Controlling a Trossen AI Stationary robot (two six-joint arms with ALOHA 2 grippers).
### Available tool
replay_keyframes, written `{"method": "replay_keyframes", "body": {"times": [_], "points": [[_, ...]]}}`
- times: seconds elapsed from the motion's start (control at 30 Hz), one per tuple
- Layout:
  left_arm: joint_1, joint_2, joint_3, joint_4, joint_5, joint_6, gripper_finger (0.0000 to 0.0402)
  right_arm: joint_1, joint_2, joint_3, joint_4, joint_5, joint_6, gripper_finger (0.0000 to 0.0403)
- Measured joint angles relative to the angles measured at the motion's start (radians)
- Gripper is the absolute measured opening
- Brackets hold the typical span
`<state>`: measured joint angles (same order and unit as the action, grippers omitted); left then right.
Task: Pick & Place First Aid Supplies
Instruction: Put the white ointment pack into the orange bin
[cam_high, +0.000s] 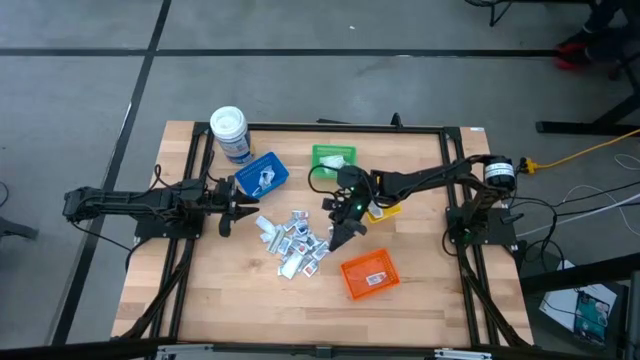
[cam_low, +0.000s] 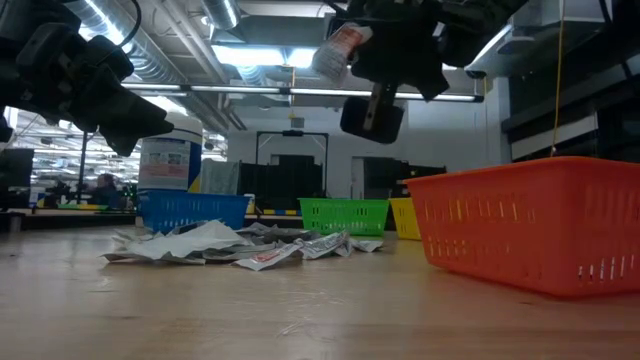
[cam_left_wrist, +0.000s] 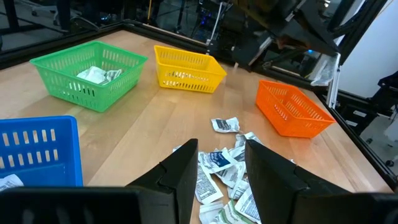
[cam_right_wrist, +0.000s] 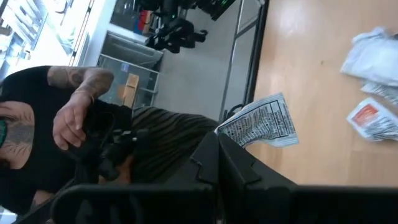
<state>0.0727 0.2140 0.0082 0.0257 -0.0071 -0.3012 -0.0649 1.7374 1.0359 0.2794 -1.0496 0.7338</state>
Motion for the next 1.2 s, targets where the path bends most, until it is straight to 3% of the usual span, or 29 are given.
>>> {"method": "replay_keyframes", "body": {"times": [0.37,0.73,0.97,1.2], "points": [[0.000,0.000,0.000,0.000,0.000,0.000,0.0127,0.107,0.000,0.000,0.000,0.001,0.027,0.0002],[0.000,0.000,0.000,0.000,0.000,0.000,0.0127,0.236,0.000,0.001,-0.023,0.025,0.185,0.0002],[0.000,0.000,0.000,0.000,0.000,0.000,0.0127,0.336,-0.004,0.029,-0.131,0.156,0.195,0.0002],[0.000,0.000,0.000,0.000,0.000,0.000,0.0127,0.392,-0.063,0.129,-0.510,0.464,0.060,0.0001]]}}
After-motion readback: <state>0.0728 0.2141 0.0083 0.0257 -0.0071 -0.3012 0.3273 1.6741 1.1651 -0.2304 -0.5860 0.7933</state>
